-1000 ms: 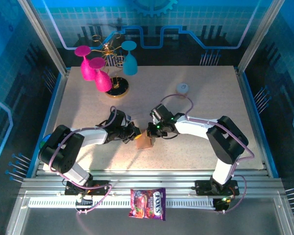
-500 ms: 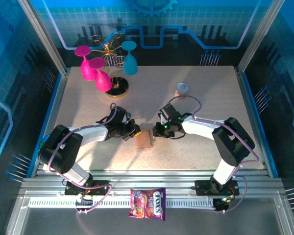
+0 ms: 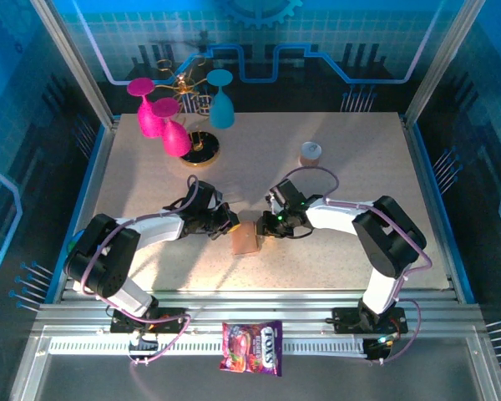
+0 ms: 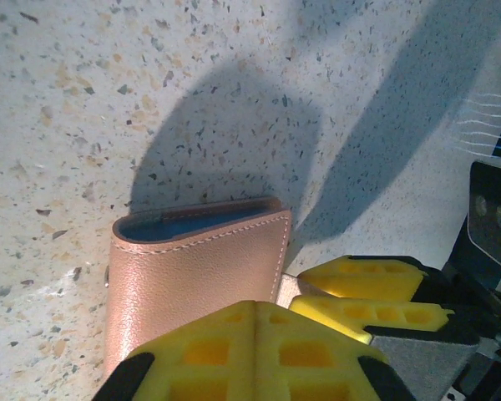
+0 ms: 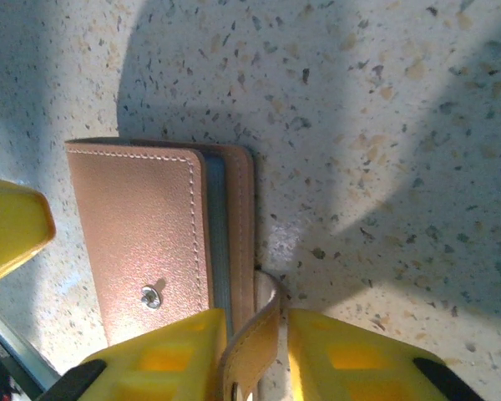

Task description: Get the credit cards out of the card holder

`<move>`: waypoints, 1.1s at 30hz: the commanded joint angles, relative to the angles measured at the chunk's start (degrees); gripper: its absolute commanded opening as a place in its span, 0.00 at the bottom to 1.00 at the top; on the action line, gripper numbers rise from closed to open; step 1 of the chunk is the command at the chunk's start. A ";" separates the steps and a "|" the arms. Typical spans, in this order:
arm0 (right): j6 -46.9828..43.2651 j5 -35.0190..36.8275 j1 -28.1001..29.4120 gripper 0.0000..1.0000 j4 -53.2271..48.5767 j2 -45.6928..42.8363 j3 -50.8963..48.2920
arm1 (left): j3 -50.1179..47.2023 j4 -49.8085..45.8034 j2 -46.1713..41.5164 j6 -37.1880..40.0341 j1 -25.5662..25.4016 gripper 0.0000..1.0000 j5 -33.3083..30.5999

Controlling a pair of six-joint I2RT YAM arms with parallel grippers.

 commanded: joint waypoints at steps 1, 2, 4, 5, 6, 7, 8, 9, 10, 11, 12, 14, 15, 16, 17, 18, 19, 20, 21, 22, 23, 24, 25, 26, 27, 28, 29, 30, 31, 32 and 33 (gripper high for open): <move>-0.09 0.21 -0.76 0.20 -0.20 -0.72 -1.03 | 1.47 -1.25 -1.38 1.28 -0.21 0.00 -0.77; -0.19 0.68 -0.80 0.17 -0.47 -1.11 -1.14 | 1.53 -1.35 -1.49 1.37 -0.18 0.00 -0.90; -0.44 1.74 -0.96 0.13 -1.00 -2.59 -1.29 | 1.74 -1.68 -2.11 1.71 -0.20 0.00 -1.39; -0.54 2.16 -1.11 0.11 -1.18 -3.50 -1.54 | 1.84 -1.79 -2.60 1.87 -0.18 0.00 -1.79; -0.55 2.53 -1.26 0.10 -1.22 -4.42 -1.78 | 1.90 -1.89 -3.19 2.06 -0.21 0.01 -2.15; -0.63 2.94 -1.50 0.09 -1.19 -5.41 -2.06 | 1.99 -2.29 -3.81 2.30 -0.21 0.02 -2.68; -0.78 3.57 -1.64 0.07 -1.44 -6.65 -2.26 | 2.16 -2.76 -4.48 2.70 -0.06 0.02 -3.21; -1.00 4.30 -1.64 0.06 -1.91 -7.78 -2.33 | 2.26 -3.20 -5.05 3.12 0.06 0.03 -3.60; -1.35 5.04 -1.64 0.05 -2.27 -9.10 -2.43 | 2.52 -3.85 -5.80 3.67 0.30 0.02 -4.02; -1.51 5.64 -1.59 0.04 -2.69 -10.34 -2.49 | 2.87 -4.46 -6.49 4.16 0.62 0.03 -4.38; -1.58 6.04 -1.62 0.04 -2.98 -11.35 -2.53 | 2.95 -4.80 -7.02 4.62 0.99 0.03 -4.65; -1.60 6.70 -1.64 0.03 -3.20 -13.53 -2.60 | 3.25 -5.60 -8.32 5.47 2.01 0.03 -4.85; -1.52 6.94 -1.64 0.03 -3.46 -14.29 -2.62 | 3.43 -5.99 -8.87 5.75 2.62 0.03 -4.94; -1.35 7.16 -1.64 0.03 -3.52 -15.21 -2.62 | 3.64 -6.54 -9.47 6.20 3.29 0.03 -4.87; -1.17 7.30 -1.64 0.03 -3.66 -15.93 -2.49 | 3.87 -7.12 -10.19 6.63 3.92 0.03 -4.84; -0.96 7.41 -1.64 0.03 -3.82 -16.52 -2.30 | 4.13 -7.75 -10.72 7.20 4.55 0.03 -4.94; -0.62 7.48 -1.64 0.03 -3.88 -17.11 -2.19 | 4.23 -8.39 -11.29 7.76 5.22 0.03 -5.02; -0.10 7.48 -1.56 0.03 -3.63 -17.59 -2.12 | 4.43 -8.92 -11.70 8.33 5.86 0.03 -4.91; 0.34 7.32 -1.55 0.03 -3.19 -17.96 -2.10 | 4.51 -9.44 -11.99 8.90 6.47 0.03 -4.85; 0.70 6.93 -1.51 0.03 -2.55 -18.21 -1.94 | 4.61 -9.66 -12.15 9.33 7.26 0.02 -4.41; 1.02 6.77 -1.30 0.03 -2.25 -18.32 -1.64 | 4.72 -9.82 -12.19 9.72 8.01 0.02 -3.74; 1.20 6.78 -1.12 0.03 -2.20 -18.25 -1.25 | 4.78 -9.88 -12.19 10.01 8.54 0.02 -3.23; 1.30 6.72 -0.88 0.03 -2.15 -18.03 -0.62 | 4.81 -10.05 -12.27 10.26 9.07 0.02 -2.73; 1.34 6.78 -0.62 0.03 -2.22 -17.81 -0.07 | 4.81 -10.16 -12.33 10.49 9.51 0.02 -2.44; 1.33 6.73 -0.45 0.03 -2.13 -17.47 0.47 | 4.78 -10.31 -12.43 10.72 9.84 0.02 -2.27; 1.29 6.56 -0.17 0.03 -2.11 -16.93 1.14 | 4.80 -10.40 -12.52 10.87 10.20 0.02 -2.01; 1.23 6.29 0.03 0.03 -2.28 -16.43 1.94 | 4.79 -10.53 -12.63 11.08 10.49 0.02 -1.72; 1.21 6.05 0.27 0.03 -2.24 -15.81 2.39 | 4.70 -10.69 -12.78 11.21 10.67 0.02 -1.56; 1.21 5.63 0.48 0.03 -1.97 -15.26 2.83 | 4.70 -10.83 -12.88 11.40 10.77 0.02 -1.49; 1.21 4.97 0.78 0.03 -1.49 -14.64 3.11 | 4.69 -10.98 -12.98 11.65 10.85 0.02 -1.44; 1.12 4.21 0.97 0.03 -1.04 -13.92 3.41 | 4.69 -11.18 -12.99 11.91 10.86 0.02 -1.43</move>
